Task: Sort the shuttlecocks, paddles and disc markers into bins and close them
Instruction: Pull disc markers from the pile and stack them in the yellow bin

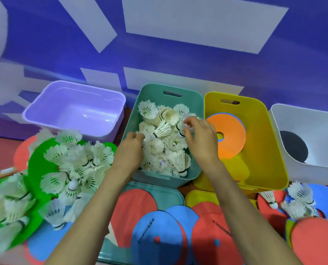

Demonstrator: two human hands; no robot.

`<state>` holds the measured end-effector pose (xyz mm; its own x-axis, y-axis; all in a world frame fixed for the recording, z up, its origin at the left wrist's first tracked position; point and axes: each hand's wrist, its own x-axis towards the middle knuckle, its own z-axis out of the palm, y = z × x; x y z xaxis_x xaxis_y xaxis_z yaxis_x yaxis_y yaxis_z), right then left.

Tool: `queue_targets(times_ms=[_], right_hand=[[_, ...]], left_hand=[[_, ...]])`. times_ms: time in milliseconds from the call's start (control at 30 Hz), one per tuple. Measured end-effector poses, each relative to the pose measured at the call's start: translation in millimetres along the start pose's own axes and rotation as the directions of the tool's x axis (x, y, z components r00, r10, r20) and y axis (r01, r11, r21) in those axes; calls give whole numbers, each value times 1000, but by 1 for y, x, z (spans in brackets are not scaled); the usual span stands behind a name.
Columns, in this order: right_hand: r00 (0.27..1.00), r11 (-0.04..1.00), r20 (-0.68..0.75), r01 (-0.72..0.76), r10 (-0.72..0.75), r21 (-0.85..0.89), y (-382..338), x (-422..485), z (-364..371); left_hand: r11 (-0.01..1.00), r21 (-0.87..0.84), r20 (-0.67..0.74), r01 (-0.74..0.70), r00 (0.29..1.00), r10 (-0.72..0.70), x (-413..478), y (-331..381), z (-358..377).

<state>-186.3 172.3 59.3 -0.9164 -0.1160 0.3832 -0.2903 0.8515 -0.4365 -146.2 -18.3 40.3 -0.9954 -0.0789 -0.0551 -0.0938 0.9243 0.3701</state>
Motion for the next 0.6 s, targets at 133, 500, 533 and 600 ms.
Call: queue_targets(times_ms=[133, 500, 533, 600], right_hand=[[977, 991, 173, -113, 124, -77, 6, 5, 8], [974, 982, 157, -144, 163, -124, 5, 16, 32], [967, 979, 187, -146, 171, -142, 6, 17, 33], [931, 965, 311, -121, 192, -235, 7, 18, 36]], left_hand=[[985, 169, 137, 22, 990, -45, 11, 2, -6], [992, 101, 82, 73, 993, -81, 23, 16, -20], [995, 71, 75, 74, 994, -80, 23, 14, -20], [996, 62, 83, 71, 994, -76, 20, 9, -21]])
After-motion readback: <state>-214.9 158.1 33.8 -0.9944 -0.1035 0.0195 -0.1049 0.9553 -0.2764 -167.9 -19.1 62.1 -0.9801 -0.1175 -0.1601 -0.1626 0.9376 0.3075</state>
